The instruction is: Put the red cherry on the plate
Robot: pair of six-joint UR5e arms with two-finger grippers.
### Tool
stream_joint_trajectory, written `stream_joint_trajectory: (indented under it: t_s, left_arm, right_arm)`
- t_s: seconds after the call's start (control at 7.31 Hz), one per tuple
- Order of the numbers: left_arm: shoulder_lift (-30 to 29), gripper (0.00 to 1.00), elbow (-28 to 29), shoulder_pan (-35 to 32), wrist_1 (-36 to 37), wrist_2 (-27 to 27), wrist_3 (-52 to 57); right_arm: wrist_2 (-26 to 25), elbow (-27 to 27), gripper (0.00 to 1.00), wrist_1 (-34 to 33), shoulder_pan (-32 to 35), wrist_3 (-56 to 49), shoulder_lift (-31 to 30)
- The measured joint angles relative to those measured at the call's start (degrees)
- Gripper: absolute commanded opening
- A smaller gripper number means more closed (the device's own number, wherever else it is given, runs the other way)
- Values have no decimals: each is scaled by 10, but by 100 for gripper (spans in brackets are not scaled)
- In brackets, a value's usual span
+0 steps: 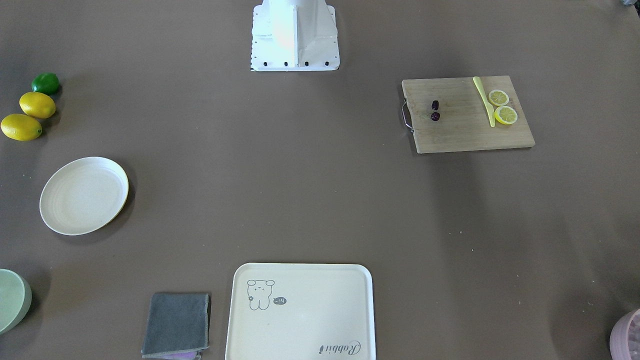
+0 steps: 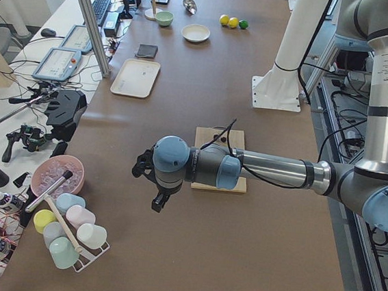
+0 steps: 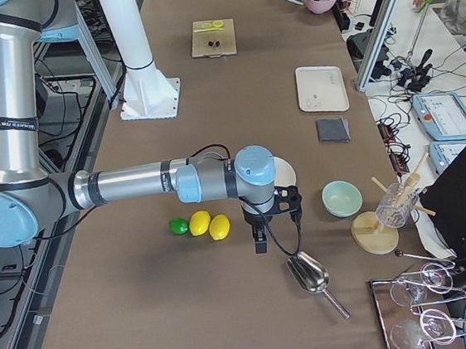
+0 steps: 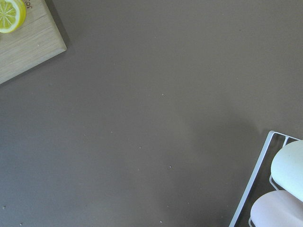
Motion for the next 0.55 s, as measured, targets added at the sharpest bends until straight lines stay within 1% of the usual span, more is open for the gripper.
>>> stream_joint_trajectory:
  t_s: [0.55]
  left_arm:
    - [14,98,-2,6,-1,-1,6]
  right_arm:
    - [12,0,100,0,0,0,0]
